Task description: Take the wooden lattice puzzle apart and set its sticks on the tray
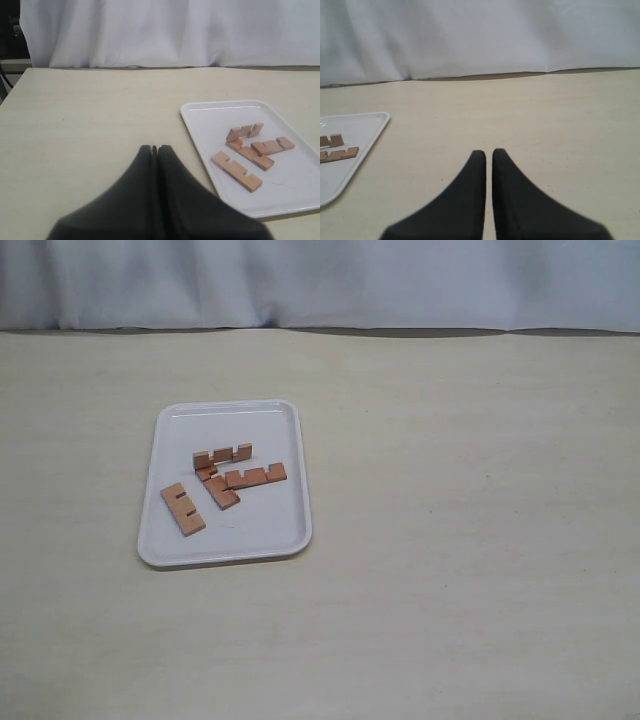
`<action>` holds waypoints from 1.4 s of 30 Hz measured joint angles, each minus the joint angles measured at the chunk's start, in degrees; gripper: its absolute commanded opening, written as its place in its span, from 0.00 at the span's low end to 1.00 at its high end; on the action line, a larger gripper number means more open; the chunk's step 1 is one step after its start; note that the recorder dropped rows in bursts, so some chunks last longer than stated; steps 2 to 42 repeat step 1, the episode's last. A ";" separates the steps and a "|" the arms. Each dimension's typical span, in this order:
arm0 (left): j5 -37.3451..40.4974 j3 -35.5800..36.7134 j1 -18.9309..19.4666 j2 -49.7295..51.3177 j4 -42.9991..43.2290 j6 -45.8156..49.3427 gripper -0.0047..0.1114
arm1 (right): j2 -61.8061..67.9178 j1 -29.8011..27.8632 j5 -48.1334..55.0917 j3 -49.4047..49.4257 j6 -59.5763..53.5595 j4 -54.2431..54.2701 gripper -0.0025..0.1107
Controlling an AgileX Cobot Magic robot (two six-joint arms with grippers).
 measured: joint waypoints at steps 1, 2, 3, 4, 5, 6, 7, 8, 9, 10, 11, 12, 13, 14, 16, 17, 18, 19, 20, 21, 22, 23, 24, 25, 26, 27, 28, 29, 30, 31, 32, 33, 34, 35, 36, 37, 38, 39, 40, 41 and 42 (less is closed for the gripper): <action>0.00 0.00 0.00 0.00 0.00 0.00 0.04 | 0.00 0.00 0.00 0.00 0.00 0.00 0.06; 0.00 0.00 0.00 0.00 0.00 0.00 0.04 | 0.00 0.00 0.00 0.00 0.00 0.00 0.06; 0.00 0.00 0.00 0.00 0.00 0.00 0.04 | 0.00 0.00 0.00 0.00 0.00 0.00 0.06; 0.00 0.00 0.00 0.00 0.00 0.00 0.04 | 0.00 0.00 0.00 0.00 0.00 0.00 0.06; 0.00 0.00 0.00 0.00 0.00 0.00 0.04 | 0.00 0.00 0.00 0.00 0.00 0.00 0.06; 0.00 0.00 0.00 0.00 0.00 0.00 0.04 | 0.00 0.00 0.00 0.00 0.00 0.00 0.06; 0.00 0.00 0.00 0.00 0.00 0.00 0.04 | 0.00 0.00 0.00 0.00 0.00 0.00 0.06; 0.00 0.00 0.00 0.00 0.00 0.00 0.04 | 0.00 0.00 0.00 0.00 0.00 0.00 0.06; 0.00 0.00 0.00 0.00 0.00 0.00 0.04 | 0.00 0.00 0.00 0.00 0.00 0.00 0.06; 0.00 0.00 0.00 0.00 0.00 0.00 0.04 | 0.00 0.00 0.00 0.00 0.00 0.00 0.06; 0.00 0.00 0.00 0.00 0.00 0.00 0.04 | 0.00 0.00 0.00 0.00 0.00 0.00 0.06; 0.00 0.00 0.00 0.00 0.00 0.00 0.04 | 0.00 0.00 0.00 0.00 0.00 0.00 0.06; 0.00 0.00 0.00 0.00 0.00 0.00 0.04 | 0.00 0.00 0.00 0.00 0.00 0.00 0.06; 0.00 0.00 0.00 0.00 0.00 0.00 0.04 | 0.00 0.00 0.00 0.00 0.00 0.00 0.06; 0.00 0.00 0.00 0.00 0.00 0.00 0.04 | 0.00 0.00 0.00 0.00 0.00 0.00 0.06; 0.00 0.00 0.00 0.00 0.00 0.00 0.04 | 0.00 0.00 0.00 0.00 0.00 0.00 0.06; 0.00 0.00 0.00 0.00 0.00 0.00 0.04 | 0.00 0.00 0.00 0.00 0.00 0.00 0.06; 0.00 0.00 0.00 0.00 0.00 0.00 0.04 | 0.00 0.00 0.00 0.00 0.00 0.00 0.06; 0.00 0.00 0.00 0.00 0.00 0.00 0.04 | 0.00 0.00 0.00 0.00 0.00 0.00 0.06; 0.00 0.00 0.00 0.00 0.00 0.00 0.04 | 0.00 0.00 0.00 0.00 0.00 0.00 0.06; 0.00 0.00 0.00 0.00 0.00 0.00 0.04 | 0.00 0.00 0.00 0.00 0.00 0.00 0.06; 0.00 0.00 0.00 0.00 0.00 0.00 0.04 | 0.00 0.00 0.00 0.00 0.00 0.00 0.06; 0.00 0.00 0.00 0.00 0.00 0.00 0.04 | 0.00 0.00 0.00 0.00 0.00 0.00 0.06; 0.00 0.00 0.00 0.00 0.00 0.00 0.04 | 0.00 0.00 0.00 0.00 0.00 0.00 0.06; 0.00 0.00 0.00 0.00 0.00 0.00 0.04 | 0.00 0.00 0.00 0.00 0.00 0.00 0.06; 0.00 0.00 0.00 0.00 0.00 0.00 0.04 | 0.00 0.00 0.00 0.00 0.00 0.00 0.06; 0.00 0.00 0.00 0.00 0.00 0.00 0.04 | 0.00 0.00 0.00 0.00 0.00 0.00 0.06; 0.00 0.00 0.00 0.00 0.00 0.00 0.04 | 0.00 0.00 0.00 0.00 0.00 0.00 0.06; 0.00 0.00 0.00 0.00 0.00 0.00 0.04 | 0.00 0.00 0.00 0.00 0.00 0.00 0.06; 0.00 0.00 0.00 0.00 0.00 0.00 0.04 | 0.00 0.00 0.00 0.00 0.00 0.00 0.06; 0.00 0.00 0.00 0.00 0.00 0.00 0.04 | 0.00 0.00 0.00 0.00 0.00 0.00 0.06; 0.00 0.00 0.00 0.00 0.00 0.00 0.04 | 0.00 0.00 0.00 0.00 0.00 0.00 0.06; 0.00 0.00 0.00 0.00 0.00 0.00 0.04 | 0.00 0.00 0.00 0.00 0.00 0.00 0.06; 0.00 0.00 0.00 0.00 0.00 0.00 0.04 | 0.00 0.00 0.00 0.00 0.00 0.00 0.06; 0.00 0.00 0.00 0.00 0.00 0.00 0.04 | 0.00 0.00 0.00 0.00 0.00 0.00 0.06; 0.00 0.00 0.00 0.00 0.00 0.00 0.04 | 0.00 0.00 0.00 0.00 0.00 0.00 0.06; 0.00 0.00 0.00 0.00 0.00 0.00 0.04 | 0.00 0.00 0.00 0.00 0.00 0.00 0.06; 0.00 0.00 0.00 0.00 0.00 0.00 0.04 | 0.00 0.00 0.00 0.00 0.00 0.00 0.06; 0.00 0.00 0.00 0.00 0.00 0.00 0.04 | 0.00 0.00 0.00 0.00 0.00 0.00 0.06; 0.00 0.00 0.00 0.00 0.00 0.00 0.04 | 0.00 0.00 0.00 0.00 0.00 0.00 0.06; 0.00 0.00 0.00 0.00 0.00 0.00 0.04 | 0.00 0.00 0.00 0.00 0.00 0.00 0.06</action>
